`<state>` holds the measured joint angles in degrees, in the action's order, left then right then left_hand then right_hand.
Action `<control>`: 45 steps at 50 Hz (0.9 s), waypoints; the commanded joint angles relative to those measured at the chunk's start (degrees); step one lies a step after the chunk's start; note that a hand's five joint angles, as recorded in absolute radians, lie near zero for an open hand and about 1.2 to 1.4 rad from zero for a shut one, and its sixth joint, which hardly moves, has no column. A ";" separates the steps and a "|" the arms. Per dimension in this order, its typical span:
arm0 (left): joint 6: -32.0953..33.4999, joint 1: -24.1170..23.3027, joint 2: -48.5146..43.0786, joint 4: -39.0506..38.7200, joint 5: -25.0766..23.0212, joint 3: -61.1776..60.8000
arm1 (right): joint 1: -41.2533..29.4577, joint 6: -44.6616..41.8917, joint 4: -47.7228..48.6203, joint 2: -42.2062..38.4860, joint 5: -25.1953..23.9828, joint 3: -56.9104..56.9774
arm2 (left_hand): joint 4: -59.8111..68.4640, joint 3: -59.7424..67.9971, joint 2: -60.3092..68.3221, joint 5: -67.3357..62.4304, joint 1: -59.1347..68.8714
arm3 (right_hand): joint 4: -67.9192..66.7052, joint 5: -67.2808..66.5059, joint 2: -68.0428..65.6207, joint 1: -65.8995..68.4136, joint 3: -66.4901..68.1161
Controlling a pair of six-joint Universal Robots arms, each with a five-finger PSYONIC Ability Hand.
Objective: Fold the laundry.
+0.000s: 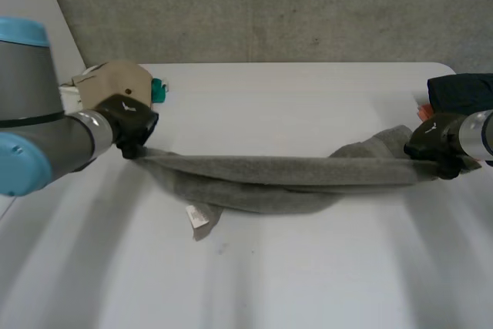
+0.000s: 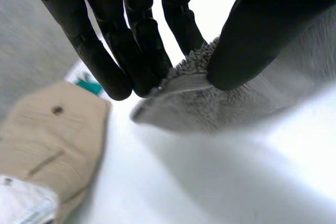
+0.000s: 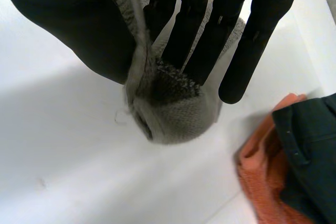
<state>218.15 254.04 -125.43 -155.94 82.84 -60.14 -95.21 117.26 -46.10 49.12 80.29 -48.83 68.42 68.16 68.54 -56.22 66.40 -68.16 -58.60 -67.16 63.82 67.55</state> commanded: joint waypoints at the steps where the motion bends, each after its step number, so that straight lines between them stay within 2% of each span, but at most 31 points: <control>1: 1.23 -2.23 -13.42 8.64 1.62 22.93 | -3.92 -0.19 5.83 -8.68 1.71 14.88 | 11.58 11.84 11.46 -13.78 13.60 | -11.84 -11.40 -12.84 16.18 12.45; 6: 0.35 -4.25 -17.56 4.17 2.50 43.06 | -6.30 3.93 25.75 -14.66 1.97 31.67 | 11.58 11.84 11.46 -13.78 13.60 | -11.84 -11.40 -12.84 16.18 12.45; 7: 0.00 -4.52 -18.26 -1.59 2.76 49.36 | -6.65 6.12 35.63 -15.97 1.97 36.13 | 11.58 11.84 11.46 -13.78 13.60 | -11.84 -11.40 -12.84 16.18 12.45; 10: -2.45 -4.78 -17.57 -13.29 3.81 56.52 | -6.74 10.78 52.02 -16.34 2.67 38.64 | 11.58 11.84 11.46 -13.78 13.60 | -11.84 -11.40 -12.84 16.18 12.45; 11: -5.68 -4.70 -16.00 -22.21 5.47 56.54 | -6.39 14.54 61.47 -15.56 3.46 37.85 | 11.58 11.84 11.46 -13.78 13.60 | -11.84 -11.40 -12.84 16.18 12.45; 12: -7.28 -4.78 -14.94 -25.34 6.36 55.84 | -6.30 16.58 66.44 -14.85 3.90 37.06 | 11.58 11.84 11.46 -13.78 13.60 | -11.84 -11.40 -12.84 16.18 12.45; 14: -12.36 -4.61 -11.87 -35.94 9.08 51.39 | -5.95 20.62 74.01 -13.36 4.52 34.61 | 11.58 11.84 11.46 -13.78 13.60 | -11.84 -11.40 -12.84 16.18 12.45; 16: -14.84 -4.43 -10.28 -41.70 9.79 47.68 | -5.51 25.11 79.49 -10.64 5.22 29.34 | 11.58 11.84 11.46 -13.78 13.60 | -11.84 -11.40 -12.84 16.18 12.45; 19: -16.44 -4.17 -7.81 -47.17 8.74 40.65 | -4.89 28.02 80.64 -7.47 4.96 22.74 | 11.58 11.84 11.46 -13.78 13.60 | -11.84 -11.40 -12.84 16.18 12.45; 23: -17.23 -4.08 -6.49 -47.08 7.42 33.35 | -4.54 30.04 81.17 -5.36 4.35 16.59 | 11.58 11.84 11.46 -13.78 13.60 | -11.84 -11.40 -12.84 16.18 12.45; 29: -17.40 -3.20 -5.79 -46.65 8.04 23.60 | -3.67 31.80 79.68 -5.62 2.68 12.28 | 11.58 11.84 11.46 -13.78 13.60 | -11.84 -11.40 -12.84 16.18 12.45; 37: -15.21 -2.41 -6.23 -46.21 6.90 6.39 | -2.08 32.15 67.57 -6.76 -4.52 0.26 | 11.58 11.84 11.46 -13.78 13.60 | -11.84 -11.40 -12.84 16.18 12.45; 41: -13.11 -1.97 -5.53 -44.54 6.11 -1.17 | -1.12 30.84 61.42 -6.76 -6.81 -7.12 | 11.58 11.84 11.46 -13.78 13.60 | -11.84 -11.40 -12.84 16.18 12.45; 45: -9.41 -1.80 -2.89 -40.24 5.58 -8.05 | 0.29 27.51 56.32 -6.06 -6.99 -13.19 | 11.58 11.84 11.46 -13.78 13.60 | -11.84 -11.40 -12.84 16.18 12.45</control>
<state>204.24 251.85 -131.01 -200.86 89.33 -58.40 -96.70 148.60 17.81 42.34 74.55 -52.92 68.63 68.35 68.72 -56.22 66.39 -68.38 -58.84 -67.16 63.82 68.09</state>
